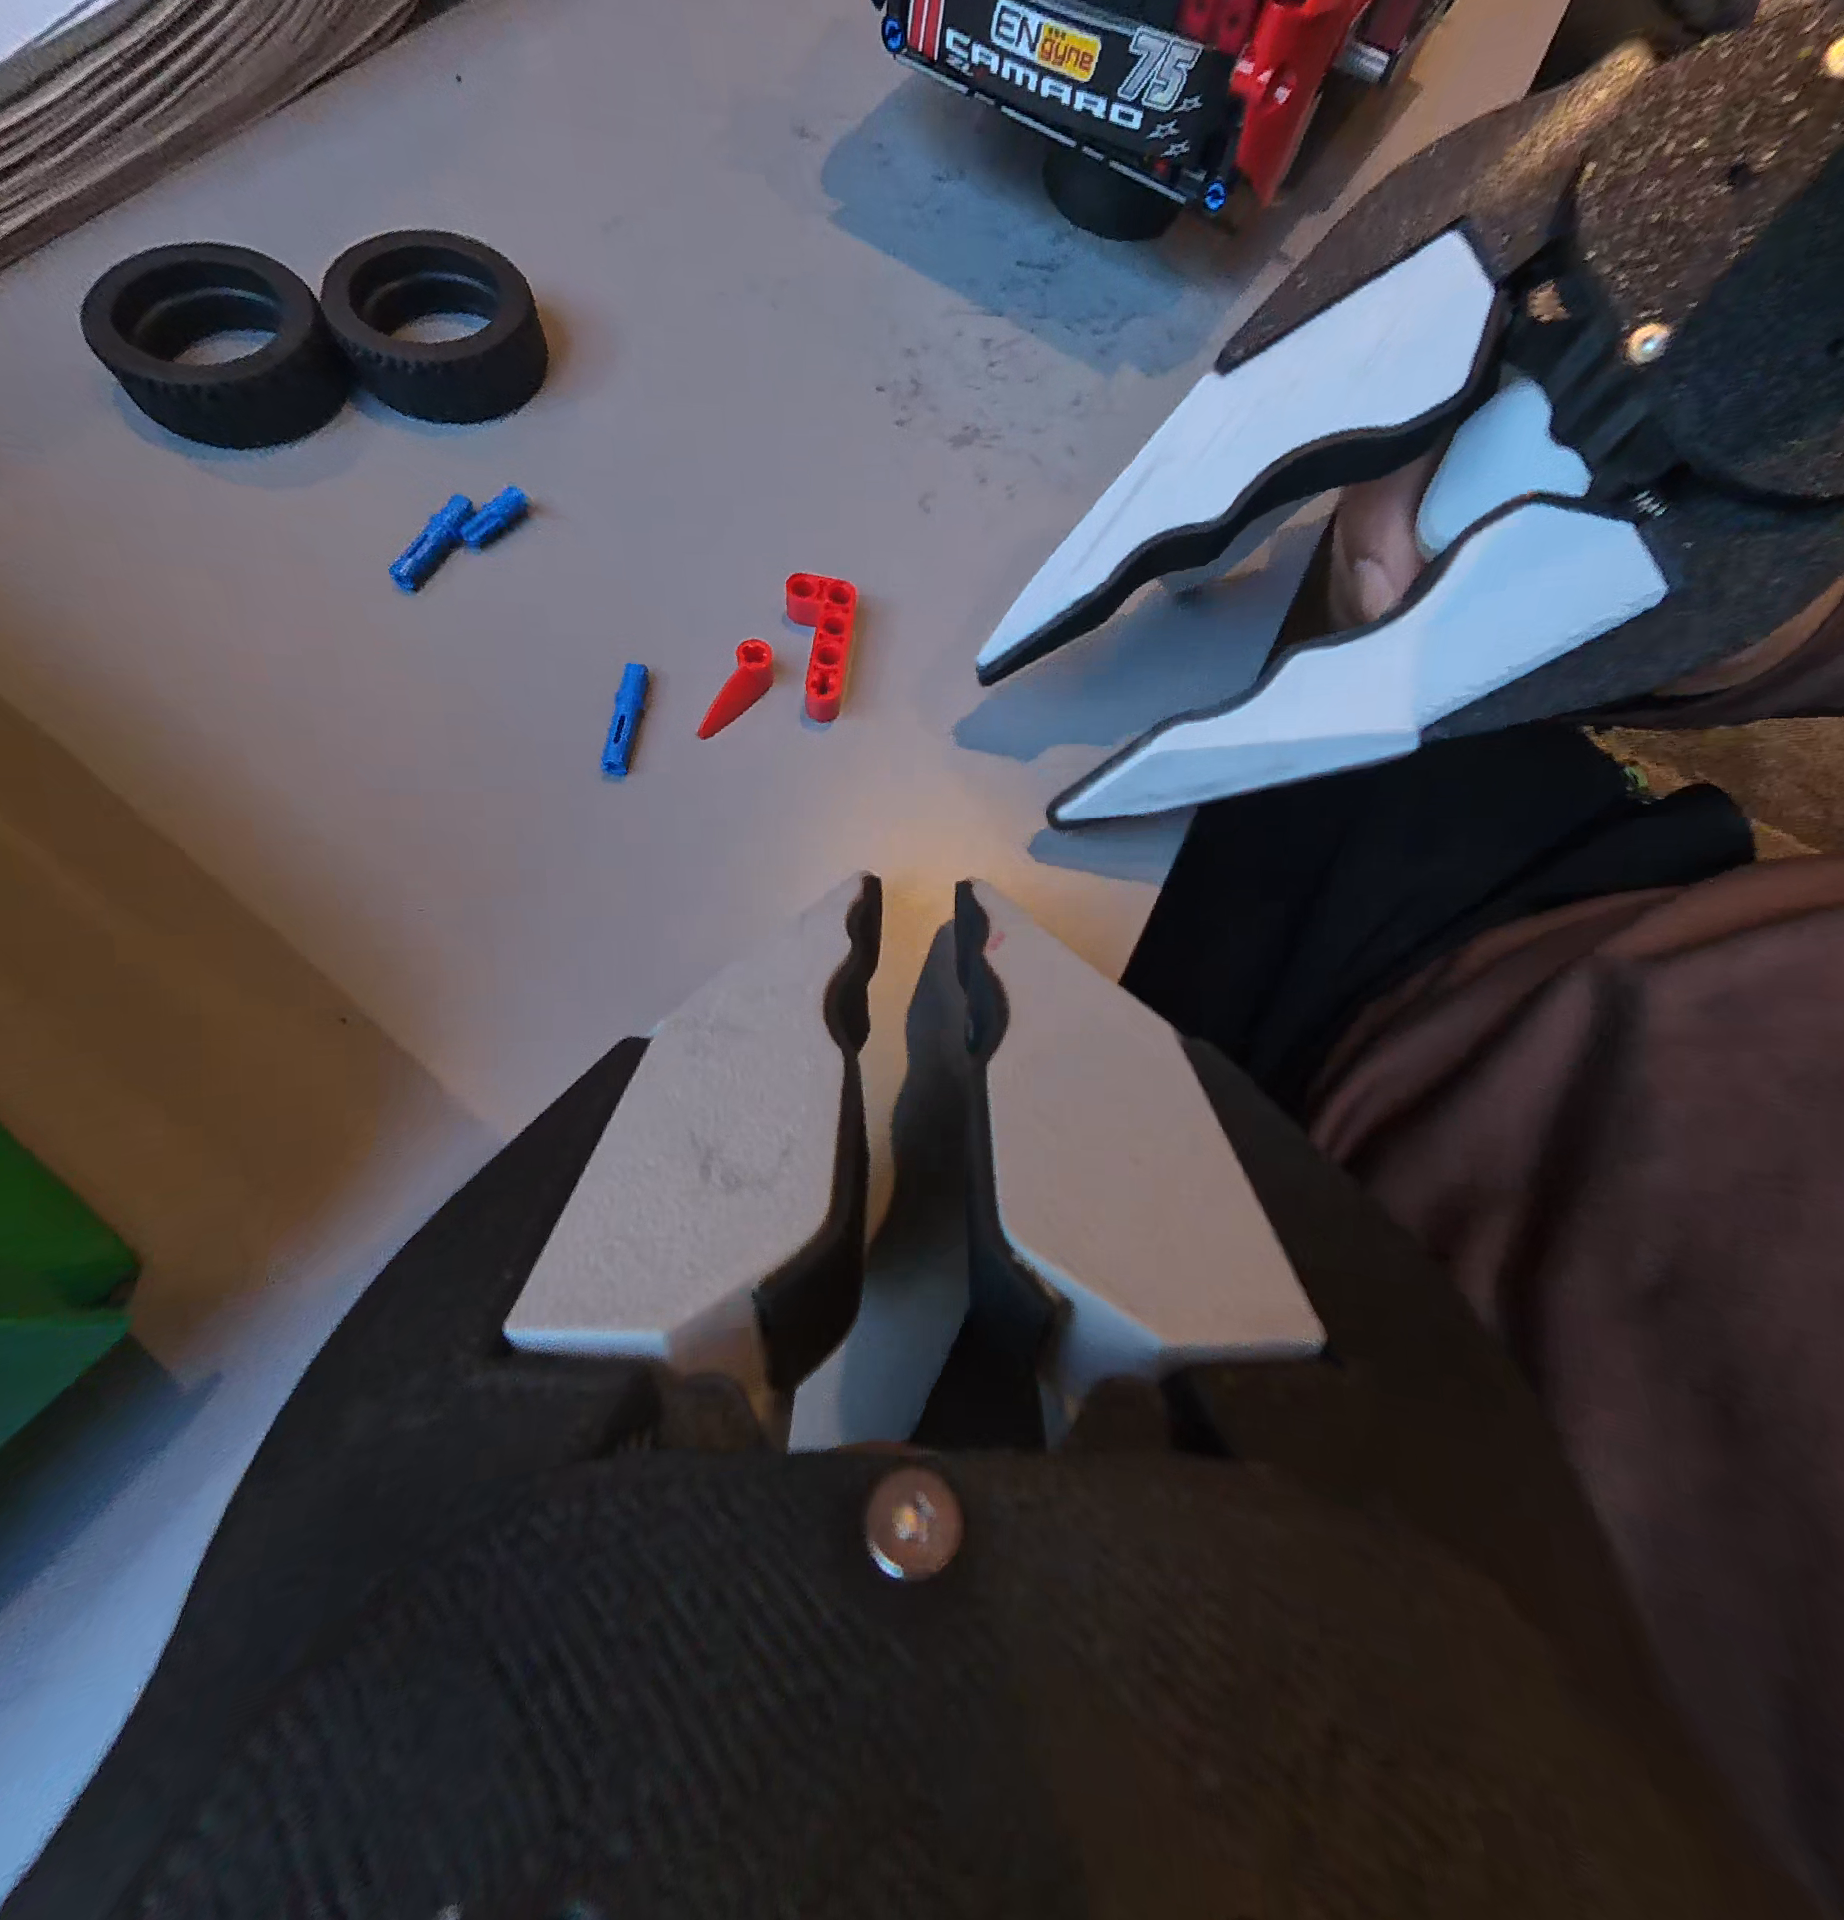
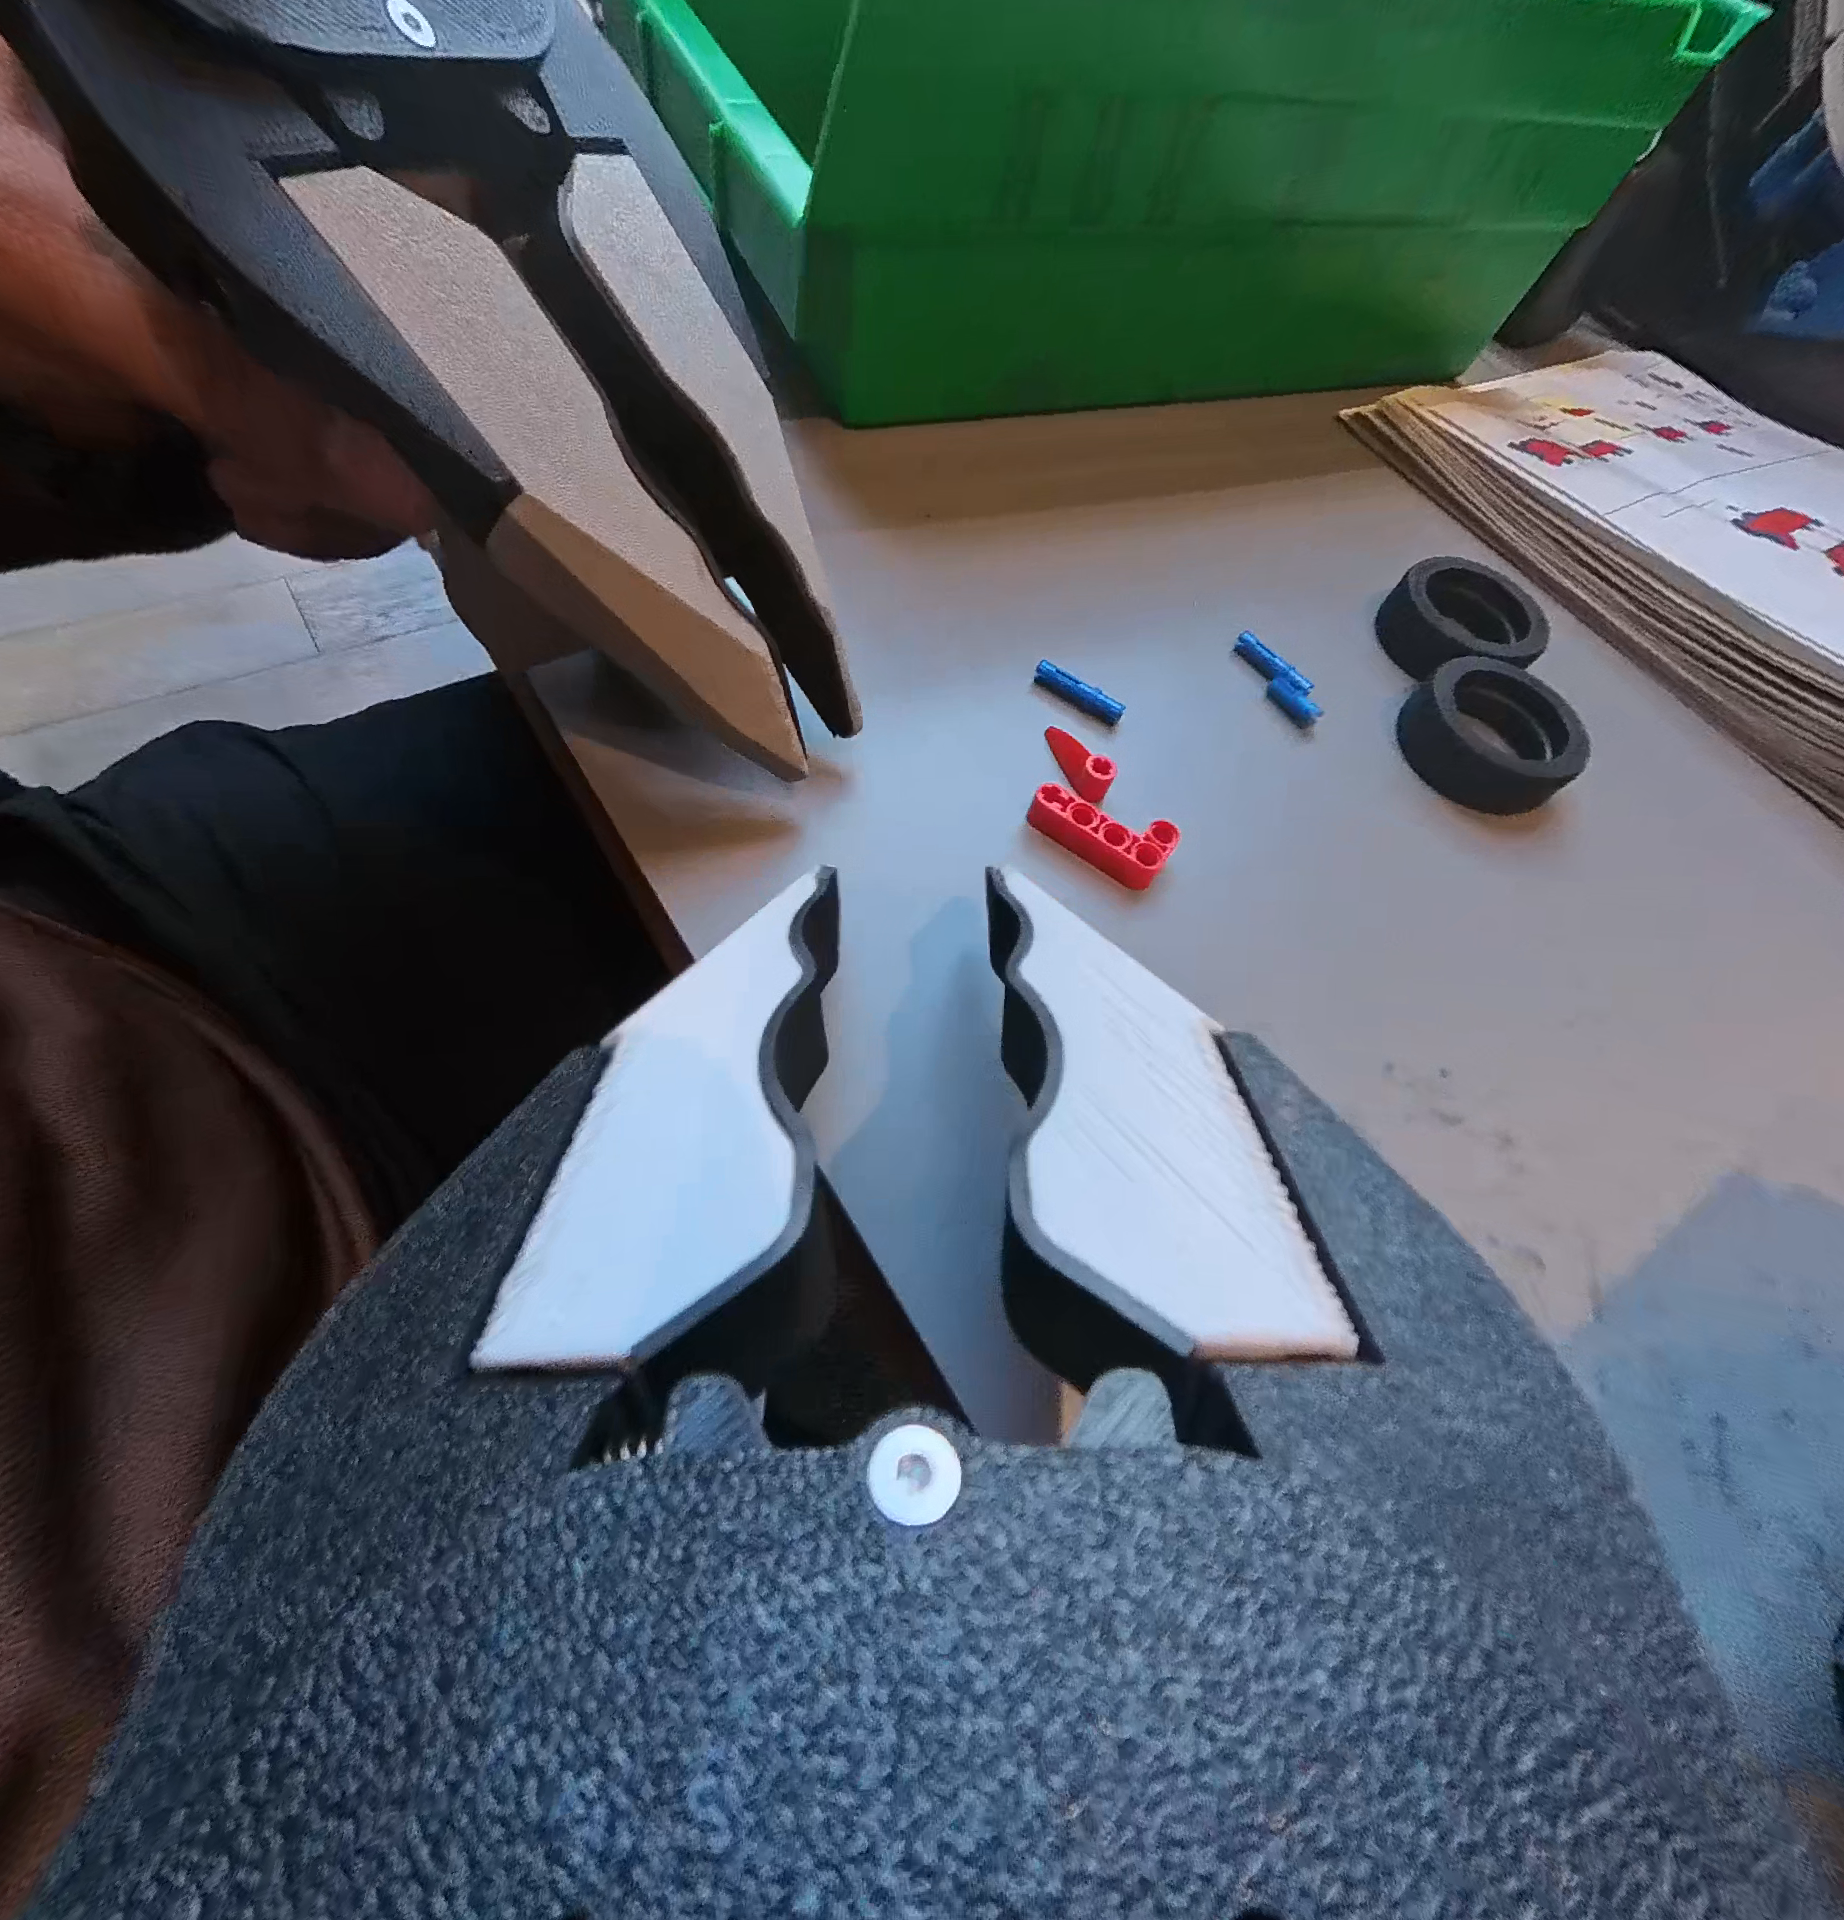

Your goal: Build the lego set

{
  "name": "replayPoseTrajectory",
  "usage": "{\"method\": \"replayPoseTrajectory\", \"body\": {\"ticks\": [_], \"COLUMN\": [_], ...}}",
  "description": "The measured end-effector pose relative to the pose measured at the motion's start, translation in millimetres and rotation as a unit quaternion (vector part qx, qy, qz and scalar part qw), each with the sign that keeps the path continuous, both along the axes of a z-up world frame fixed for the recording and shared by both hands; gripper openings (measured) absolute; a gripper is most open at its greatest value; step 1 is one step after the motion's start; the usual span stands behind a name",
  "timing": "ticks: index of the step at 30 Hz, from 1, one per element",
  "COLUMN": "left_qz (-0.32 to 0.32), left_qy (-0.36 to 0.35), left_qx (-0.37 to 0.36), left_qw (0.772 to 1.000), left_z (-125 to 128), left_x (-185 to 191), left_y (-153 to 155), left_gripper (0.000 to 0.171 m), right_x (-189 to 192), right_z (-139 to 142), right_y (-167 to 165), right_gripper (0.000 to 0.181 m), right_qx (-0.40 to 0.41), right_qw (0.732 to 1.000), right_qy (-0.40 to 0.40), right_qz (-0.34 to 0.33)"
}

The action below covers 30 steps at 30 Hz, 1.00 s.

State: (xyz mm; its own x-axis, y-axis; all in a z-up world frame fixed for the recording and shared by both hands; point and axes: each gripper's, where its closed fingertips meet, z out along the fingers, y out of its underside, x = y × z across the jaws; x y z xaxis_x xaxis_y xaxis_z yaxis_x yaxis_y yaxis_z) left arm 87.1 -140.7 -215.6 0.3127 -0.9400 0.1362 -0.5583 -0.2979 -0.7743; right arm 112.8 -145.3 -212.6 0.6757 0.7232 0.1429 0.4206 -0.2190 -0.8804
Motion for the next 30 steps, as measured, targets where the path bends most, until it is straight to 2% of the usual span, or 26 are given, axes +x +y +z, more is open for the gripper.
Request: {"method": "replayPoseTrajectory", "body": {"ticks": [12, 19, 23, 27, 30], "left_qz": [-0.053, -0.079, -0.086, -0.054, -0.012], "left_qy": [-0.031, -0.074, -0.098, -0.11, -0.117], "left_qx": [0.018, 0.056, 0.043, 0.039, 0.063], "left_qw": [0.998, 0.993, 0.991, 0.992, 0.991], "left_z": [5.8, 17.7, 28.1, 43.3, 63.4], "left_x": [3.5, 2.4, -1.6, -20.6, -43.5], "left_y": [-12.7, -21.5, -24.7, -8.2, 13.4], "left_gripper": [0.013, 0.013, 0.015, 0.018, 0.02], "right_x": [0.5, 6.1, 6.0, 3.5, 3.9], "right_z": [16.2, 24.9, 36.9, 35.0, 34.0], "right_y": [6.5, 18.1, 29.3, 31.2, 33.0], "right_gripper": [0.026, 0.025, 0.025, 0.025, 0.025], "right_qx": [0.008, -0.006, 0.008, -0.022, -0.036], "right_qw": [0.999, 0.998, 0.997, 0.995, 0.995], "right_qy": [0.037, 0.062, 0.063, 0.089, 0.09], "right_qz": [-0.009, -0.03, -0.036, -0.035, -0.036]}}
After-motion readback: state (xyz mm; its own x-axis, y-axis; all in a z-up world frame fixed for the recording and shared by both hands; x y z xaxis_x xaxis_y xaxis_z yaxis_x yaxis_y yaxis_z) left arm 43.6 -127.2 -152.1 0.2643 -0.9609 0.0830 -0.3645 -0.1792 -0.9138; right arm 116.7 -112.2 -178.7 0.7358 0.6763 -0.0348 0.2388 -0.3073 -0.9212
